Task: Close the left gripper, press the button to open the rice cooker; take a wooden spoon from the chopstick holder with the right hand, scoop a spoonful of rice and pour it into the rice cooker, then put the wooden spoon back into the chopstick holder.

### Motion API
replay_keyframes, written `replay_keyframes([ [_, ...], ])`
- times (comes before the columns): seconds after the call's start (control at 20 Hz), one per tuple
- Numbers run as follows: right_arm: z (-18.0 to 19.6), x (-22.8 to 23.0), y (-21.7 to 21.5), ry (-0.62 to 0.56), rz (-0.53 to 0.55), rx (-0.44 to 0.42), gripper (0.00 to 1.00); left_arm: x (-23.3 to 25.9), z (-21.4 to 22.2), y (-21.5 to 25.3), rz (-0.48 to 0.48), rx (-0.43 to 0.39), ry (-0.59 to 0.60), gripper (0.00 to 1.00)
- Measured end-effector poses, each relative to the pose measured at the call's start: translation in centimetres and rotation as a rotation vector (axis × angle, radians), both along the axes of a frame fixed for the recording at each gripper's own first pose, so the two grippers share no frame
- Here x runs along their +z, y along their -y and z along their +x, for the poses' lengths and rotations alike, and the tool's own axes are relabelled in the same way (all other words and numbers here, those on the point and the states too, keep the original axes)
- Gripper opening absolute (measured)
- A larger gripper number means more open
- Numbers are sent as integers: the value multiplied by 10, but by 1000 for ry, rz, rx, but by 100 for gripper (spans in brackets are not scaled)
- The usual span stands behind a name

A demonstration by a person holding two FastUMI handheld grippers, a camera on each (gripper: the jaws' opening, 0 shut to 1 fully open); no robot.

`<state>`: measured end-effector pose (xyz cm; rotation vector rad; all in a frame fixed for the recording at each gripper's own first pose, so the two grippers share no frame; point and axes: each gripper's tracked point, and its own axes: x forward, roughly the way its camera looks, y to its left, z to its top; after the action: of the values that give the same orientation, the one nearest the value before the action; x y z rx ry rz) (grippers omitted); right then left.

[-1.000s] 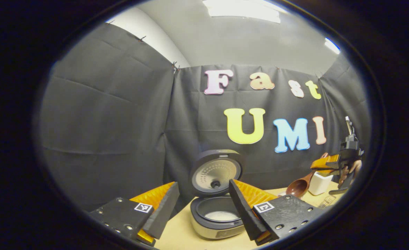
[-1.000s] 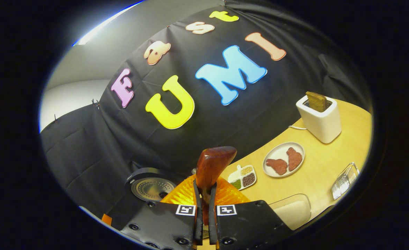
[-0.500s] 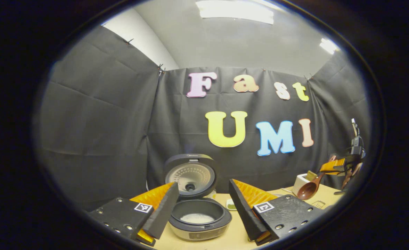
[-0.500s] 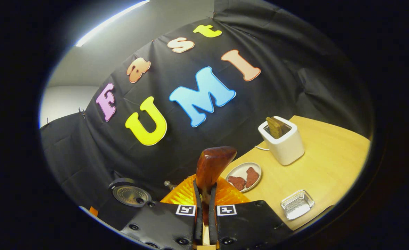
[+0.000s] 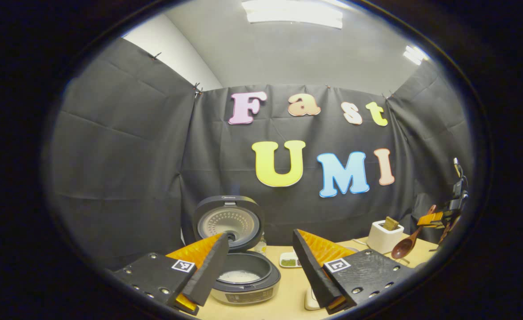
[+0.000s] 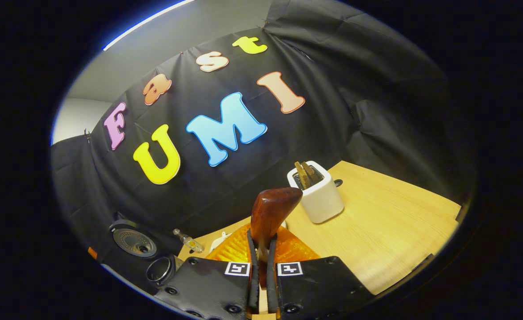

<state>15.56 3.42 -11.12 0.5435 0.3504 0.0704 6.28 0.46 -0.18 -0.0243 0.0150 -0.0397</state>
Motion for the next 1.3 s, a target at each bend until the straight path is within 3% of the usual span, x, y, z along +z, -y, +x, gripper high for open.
replay_keyframes([
  [0.55, -2, -64, 20, -90, -108, 10, 8, -2, -3, 21, 32, 21, -16, 87],
  [0.6, -2, -70, 21, -102, -112, 14, 5, -2, -4, 22, 33, 23, -18, 88],
  [0.8, -4, -93, 14, -144, -110, 37, 11, -4, -7, 22, 42, 37, -27, 87],
  [1.1, -8, -116, 12, -170, -136, 55, 7, -2, -11, 24, 54, 52, -29, 88],
  [1.3, -15, -126, 11, -189, -139, 80, 13, 0, -13, 26, 52, 58, -27, 87],
])
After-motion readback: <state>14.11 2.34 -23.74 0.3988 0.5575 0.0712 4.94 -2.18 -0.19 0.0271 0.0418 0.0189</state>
